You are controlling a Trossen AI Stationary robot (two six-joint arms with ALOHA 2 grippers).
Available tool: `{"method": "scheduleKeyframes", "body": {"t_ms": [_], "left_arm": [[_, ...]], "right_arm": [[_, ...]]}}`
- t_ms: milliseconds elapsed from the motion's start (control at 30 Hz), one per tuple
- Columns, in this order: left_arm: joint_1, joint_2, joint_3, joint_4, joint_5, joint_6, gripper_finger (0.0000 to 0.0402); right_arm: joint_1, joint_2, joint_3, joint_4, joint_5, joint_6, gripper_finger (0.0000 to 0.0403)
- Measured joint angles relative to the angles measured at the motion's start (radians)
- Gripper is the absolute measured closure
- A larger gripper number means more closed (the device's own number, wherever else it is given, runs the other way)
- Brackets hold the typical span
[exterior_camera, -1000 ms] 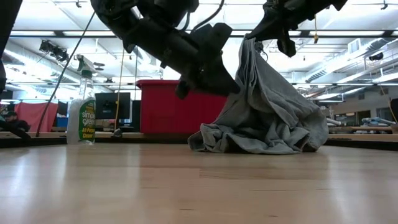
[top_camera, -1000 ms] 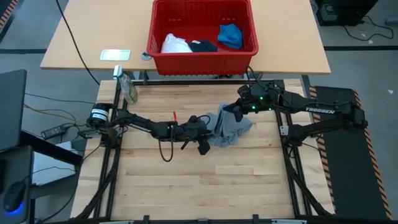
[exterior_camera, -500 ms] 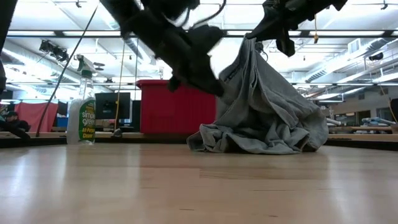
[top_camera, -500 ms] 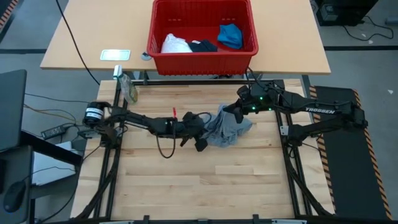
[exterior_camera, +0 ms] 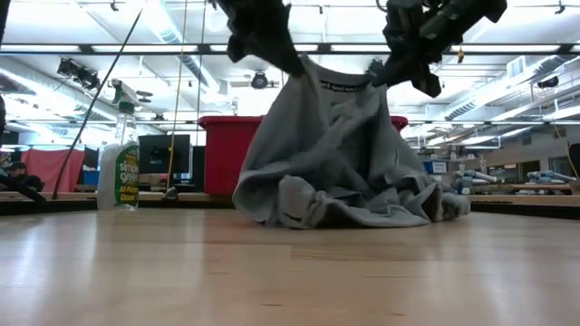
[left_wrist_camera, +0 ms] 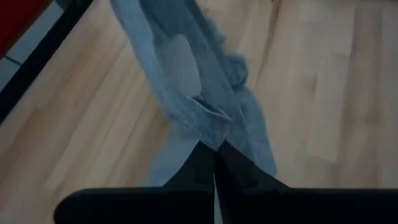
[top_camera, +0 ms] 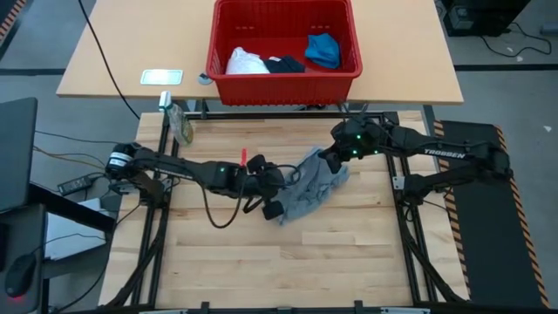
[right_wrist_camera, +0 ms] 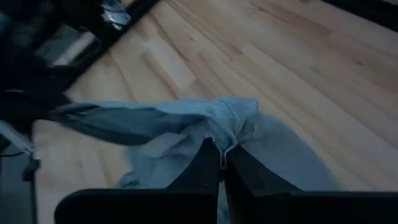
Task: Fold laundry
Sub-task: Fold the gray shirt
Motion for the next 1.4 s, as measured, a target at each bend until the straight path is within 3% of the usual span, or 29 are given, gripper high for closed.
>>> {"method": "scheduleKeyframes", "body": {"t_ms": [300,500,700,867,1067,1400], "left_arm": [[0.0,0.044,-0.002,0.011,0.01,-0.28,0.0401],[-0.05,0.048,-0.002,-0.037,0.025,-0.41,0.0401],[-0.091,0.019,-0.002,-0.238,0.027,-0.56,0.0401],[-0.131,-0.028,-0.002,-0.416,0.025,-0.699,0.0401],[-0.162,-0.061,-0.002,-0.583,-0.038,-0.698,0.0401],[-0.115,-0.074,-0.002,-0.579,-0.018,-0.473,0.0401]], "right_arm": [[0.0,0.07,0.0,-0.044,0.075,0.037,0.0385],[0.003,0.131,0.0,-0.056,0.071,0.039,0.0339],[0.01,0.193,0.0,-0.055,0.002,0.019,0.0298],[0.051,0.255,-0.001,-0.052,0.017,0.0,0.0287],[0.165,0.337,-0.052,-0.049,0.029,0.16,0.0288],[0.379,0.341,-0.056,0.003,0.012,0.429,0.0288]]}}
